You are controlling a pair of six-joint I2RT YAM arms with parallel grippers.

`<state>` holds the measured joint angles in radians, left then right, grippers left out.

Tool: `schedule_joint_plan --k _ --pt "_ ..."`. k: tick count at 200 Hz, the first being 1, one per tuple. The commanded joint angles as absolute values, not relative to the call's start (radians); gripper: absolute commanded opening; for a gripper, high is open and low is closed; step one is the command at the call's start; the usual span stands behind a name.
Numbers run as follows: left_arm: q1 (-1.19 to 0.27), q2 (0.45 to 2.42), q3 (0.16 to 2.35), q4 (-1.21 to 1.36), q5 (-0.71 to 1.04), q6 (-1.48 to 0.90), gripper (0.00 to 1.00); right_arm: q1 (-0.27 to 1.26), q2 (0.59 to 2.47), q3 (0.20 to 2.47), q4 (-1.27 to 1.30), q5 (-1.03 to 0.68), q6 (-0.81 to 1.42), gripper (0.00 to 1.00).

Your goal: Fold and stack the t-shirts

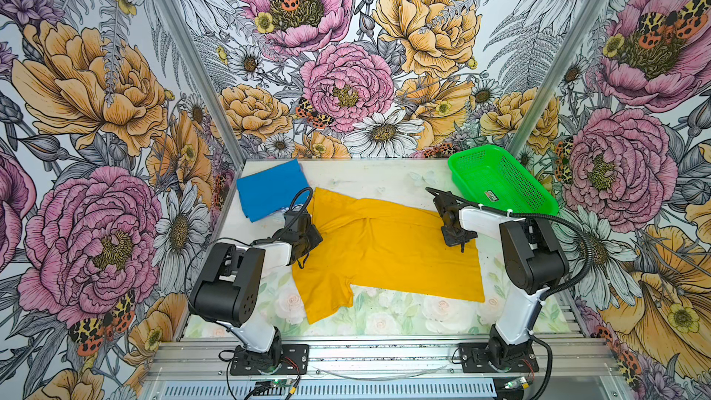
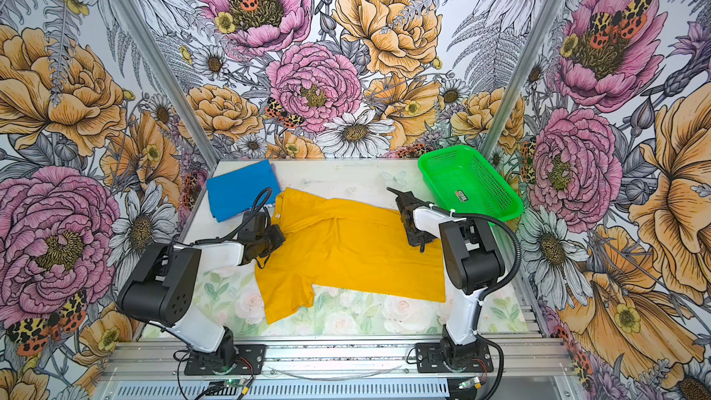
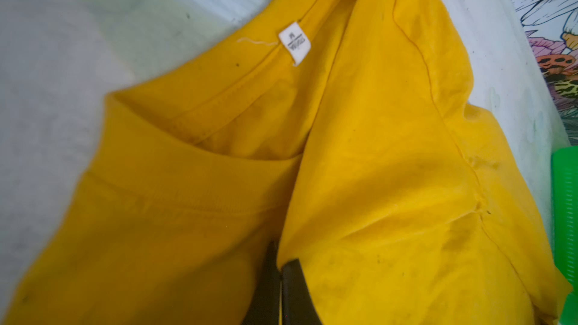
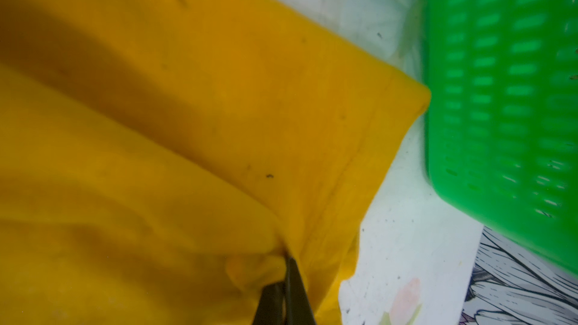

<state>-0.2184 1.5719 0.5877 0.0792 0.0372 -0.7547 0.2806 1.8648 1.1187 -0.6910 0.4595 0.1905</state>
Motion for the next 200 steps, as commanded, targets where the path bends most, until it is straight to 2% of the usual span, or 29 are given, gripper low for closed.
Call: schedule_joint_plan --k 1,41,59,93,106,123,140,167,188,200 --pt "-0.294 1.523 0.479 -0.037 -0.100 -0.869 0.00 0.317 1.833 1.086 -0.744 0.391 0.206 0.00" --pt "-0.508 1.340 0.340 -0.150 -0.307 -1.088 0.00 0.423 1.807 1.060 -0.828 0.398 0.258 0.00" --pt "-0.647 1.247 0.284 -0.238 -0.378 -1.220 0.00 0.483 1.796 1.045 -0.846 0.368 0.292 0.00" --pt "-1.009 1.030 0.215 -0.600 -0.541 -1.642 0.00 0.643 1.783 1.034 -0.886 0.298 0.356 0.00" --pt "-1.118 0.908 0.232 -0.823 -0.599 -1.791 0.00 0.706 1.776 1.025 -0.906 0.283 0.390 0.00" --pt "-1.225 0.764 0.239 -0.957 -0.645 -1.899 0.00 0.786 1.746 1.000 -0.917 0.240 0.428 0.00" --pt "-1.255 0.706 0.255 -1.016 -0.663 -1.935 0.00 0.857 1.694 0.970 -0.929 0.228 0.470 0.00" --pt "-1.246 0.693 0.333 -1.010 -0.769 -1.848 0.00 0.799 1.597 0.967 -0.962 0.295 0.479 0.00" --pt "-1.166 0.684 0.422 -0.947 -0.858 -1.604 0.00 0.637 1.566 1.035 -0.981 0.368 0.413 0.00" --pt "-1.070 0.667 0.443 -0.822 -0.842 -1.390 0.00 0.561 1.582 1.107 -0.994 0.418 0.361 0.00"
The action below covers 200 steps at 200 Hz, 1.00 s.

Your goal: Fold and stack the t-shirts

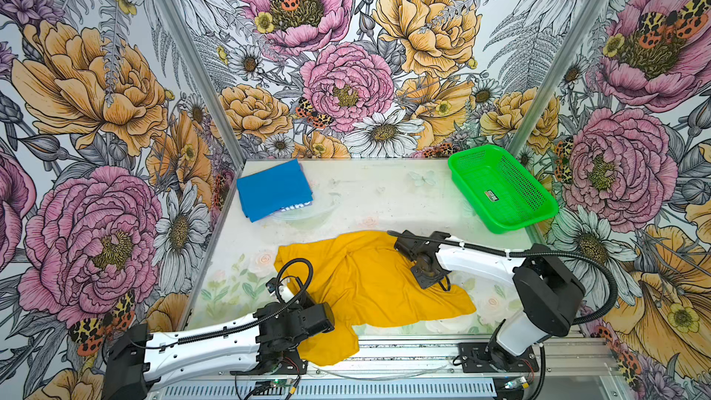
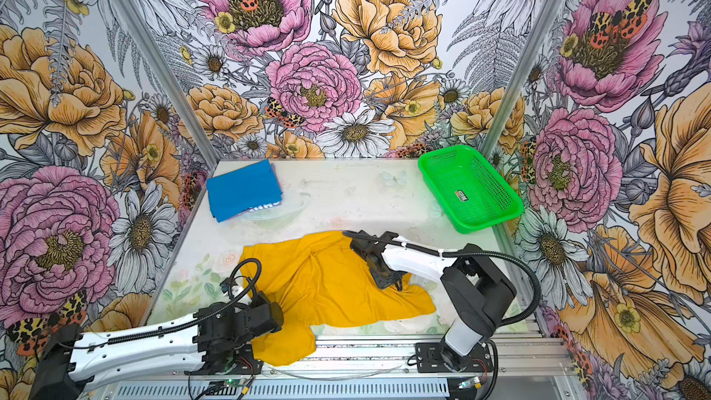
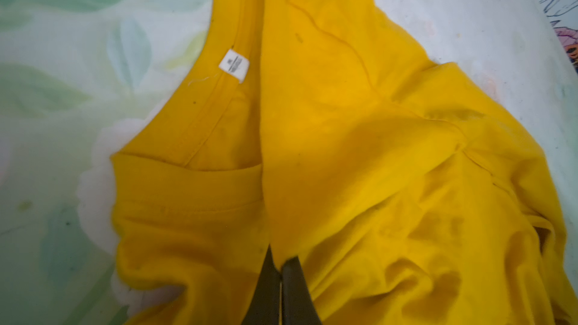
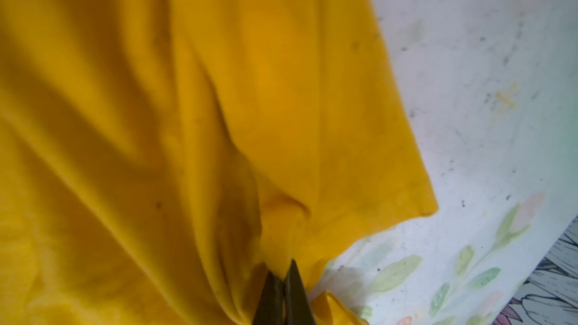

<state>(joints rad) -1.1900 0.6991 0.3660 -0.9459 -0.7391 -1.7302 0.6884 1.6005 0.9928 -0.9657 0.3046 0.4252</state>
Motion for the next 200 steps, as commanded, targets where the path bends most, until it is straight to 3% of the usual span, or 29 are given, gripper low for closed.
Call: schedule_joint_plan --k 1,16,34,61,106,158,200 --pt "-1.054 0.666 0.443 -0.809 -0.835 -1.381 0.00 0.554 1.586 1.117 -0.995 0.421 0.357 0.00" --pt "-0.845 0.631 0.414 -0.553 -0.677 -1.101 0.00 0.470 1.630 1.217 -0.995 0.419 0.282 0.00" --pt "-0.528 0.671 0.373 -0.278 -0.355 -0.931 0.00 0.392 1.729 1.344 -0.997 0.411 0.193 0.00" --pt "-0.216 0.941 0.492 -0.059 0.007 -0.763 0.00 0.322 1.875 1.505 -0.993 0.374 0.099 0.00" --pt "-0.106 1.445 0.888 0.010 0.258 -0.609 0.00 0.262 2.090 1.755 -0.989 0.426 -0.009 0.00" --pt "-0.055 1.747 1.213 -0.022 0.300 -0.553 0.00 0.214 2.233 1.955 -0.988 0.478 -0.088 0.00" --pt "-0.037 1.910 1.356 -0.038 0.359 -0.548 0.00 0.196 2.294 2.011 -0.989 0.468 -0.116 0.00"
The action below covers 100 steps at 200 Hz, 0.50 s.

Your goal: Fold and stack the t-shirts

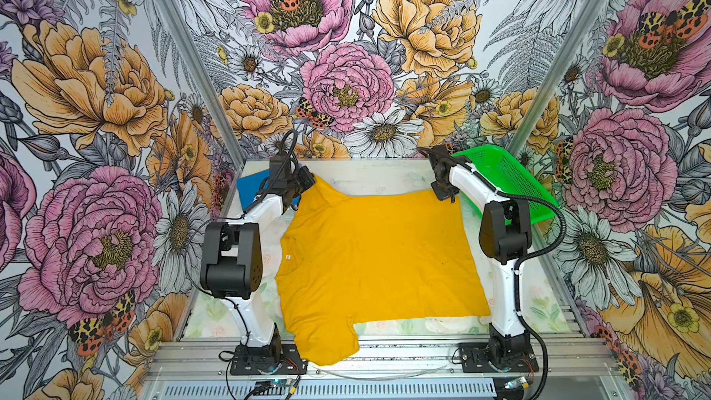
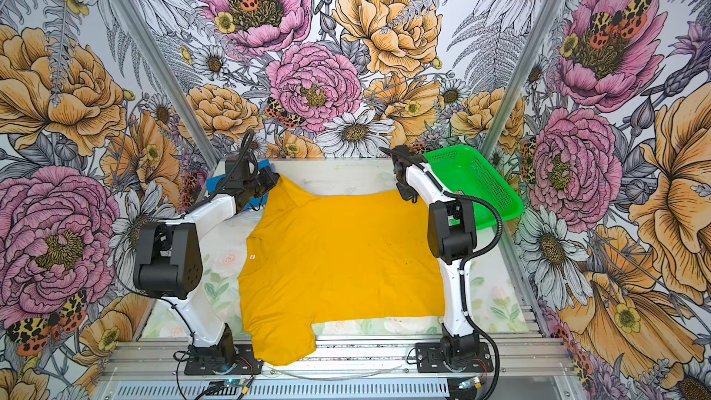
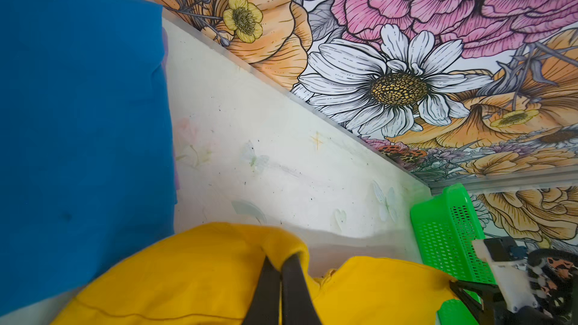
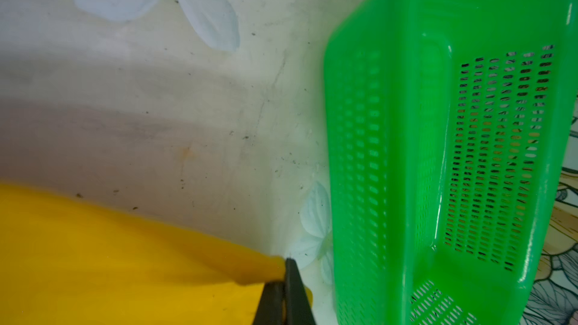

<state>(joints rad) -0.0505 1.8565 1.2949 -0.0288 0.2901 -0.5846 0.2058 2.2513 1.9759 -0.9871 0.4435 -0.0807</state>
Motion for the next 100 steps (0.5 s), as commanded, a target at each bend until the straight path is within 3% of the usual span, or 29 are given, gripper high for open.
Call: schedule_joint_plan --k 1,50,100 --pt "-0.037 1.912 1.358 -0.037 0.360 -0.549 0.00 0.195 2.295 2.012 -0.988 0.468 -0.117 0.00" --pt "-0.033 1.938 1.410 -0.067 0.381 -0.541 0.00 0.186 2.283 2.002 -0.982 0.470 -0.111 0.00" --pt "-0.046 1.699 1.138 -0.010 0.319 -0.580 0.00 0.185 2.135 1.775 -0.870 0.427 -0.123 0.00"
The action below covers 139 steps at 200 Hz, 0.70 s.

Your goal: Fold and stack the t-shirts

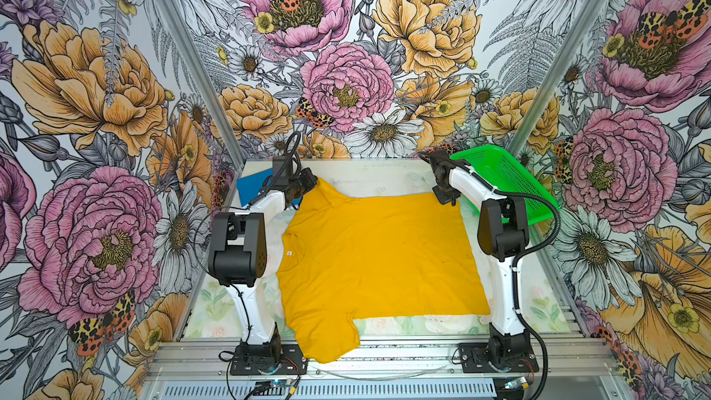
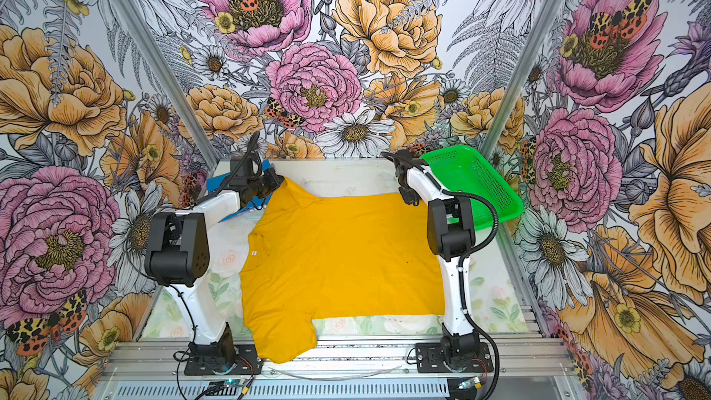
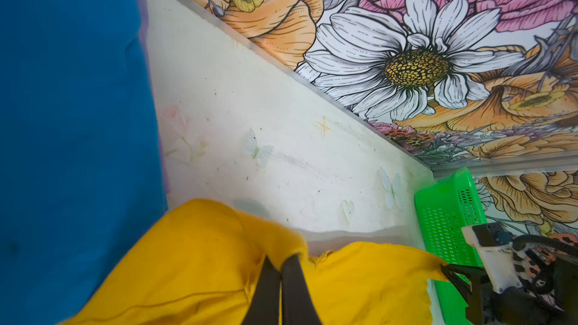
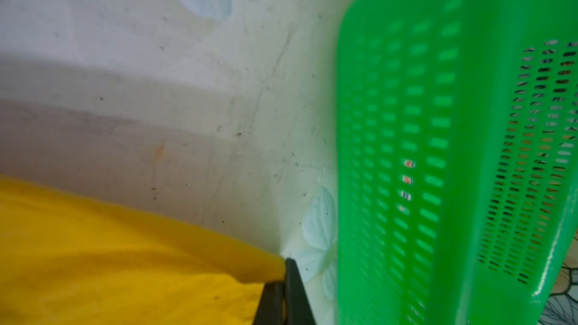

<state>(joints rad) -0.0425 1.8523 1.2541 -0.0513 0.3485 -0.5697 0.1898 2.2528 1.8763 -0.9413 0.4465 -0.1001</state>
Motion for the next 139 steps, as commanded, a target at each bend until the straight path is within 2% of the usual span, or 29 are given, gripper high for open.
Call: schedule_joint_plan --k 1,53,139 --pt "-0.047 1.695 1.132 -0.010 0.318 -0.581 0.00 0.185 2.131 1.772 -0.866 0.427 -0.125 0.00" --pt "-0.063 1.459 0.837 0.008 0.249 -0.606 0.00 0.185 1.969 1.534 -0.762 0.399 -0.158 0.00" --pt "-0.046 1.181 0.644 -0.136 0.230 -0.607 0.00 0.222 1.796 1.278 -0.576 0.439 -0.206 0.00"
